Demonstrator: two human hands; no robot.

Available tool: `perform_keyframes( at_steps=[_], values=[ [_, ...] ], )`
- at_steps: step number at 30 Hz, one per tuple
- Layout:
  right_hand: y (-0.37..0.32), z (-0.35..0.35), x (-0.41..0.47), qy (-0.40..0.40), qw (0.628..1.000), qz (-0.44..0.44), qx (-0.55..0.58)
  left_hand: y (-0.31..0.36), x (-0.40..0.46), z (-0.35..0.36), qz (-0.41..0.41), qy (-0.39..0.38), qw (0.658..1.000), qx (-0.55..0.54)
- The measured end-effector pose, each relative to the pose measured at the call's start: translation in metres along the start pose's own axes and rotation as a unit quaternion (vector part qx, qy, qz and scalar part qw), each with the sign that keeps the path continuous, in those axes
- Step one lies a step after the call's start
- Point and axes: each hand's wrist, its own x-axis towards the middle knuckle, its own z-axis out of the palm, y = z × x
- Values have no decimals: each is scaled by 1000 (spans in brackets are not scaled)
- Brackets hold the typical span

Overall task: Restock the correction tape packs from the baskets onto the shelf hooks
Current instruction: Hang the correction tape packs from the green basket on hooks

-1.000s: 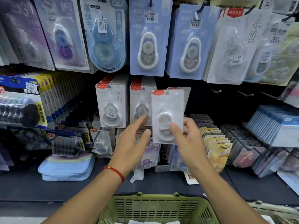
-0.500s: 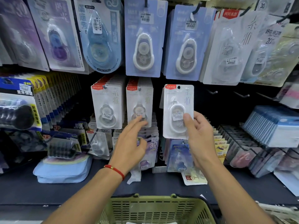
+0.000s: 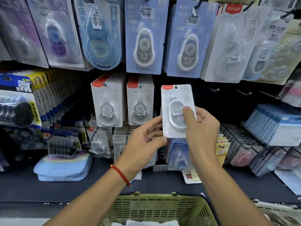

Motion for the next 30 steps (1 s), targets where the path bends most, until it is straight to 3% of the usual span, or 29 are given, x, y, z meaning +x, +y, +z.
perform_keyframes(
  at_steps=[10,18,23,27,30],
  values=[
    [3,-9,1,17,1000,-3,-16,-2,-1,1,-12,-1,998,-59],
    [5,-13,4,-14,999,10,-48,-9,0,0,-14,4,1000,3],
    [23,-16,17,-89,968,24,-233,-25,9,-7,-21,2,981,193],
    [53,-32,4,-148,918,45,-365,-39,4,-27,56,0,890,452],
    [82,-50,-21,-294,838,48,-458,-45,-9,-46,38,-32,857,514]
  ],
)
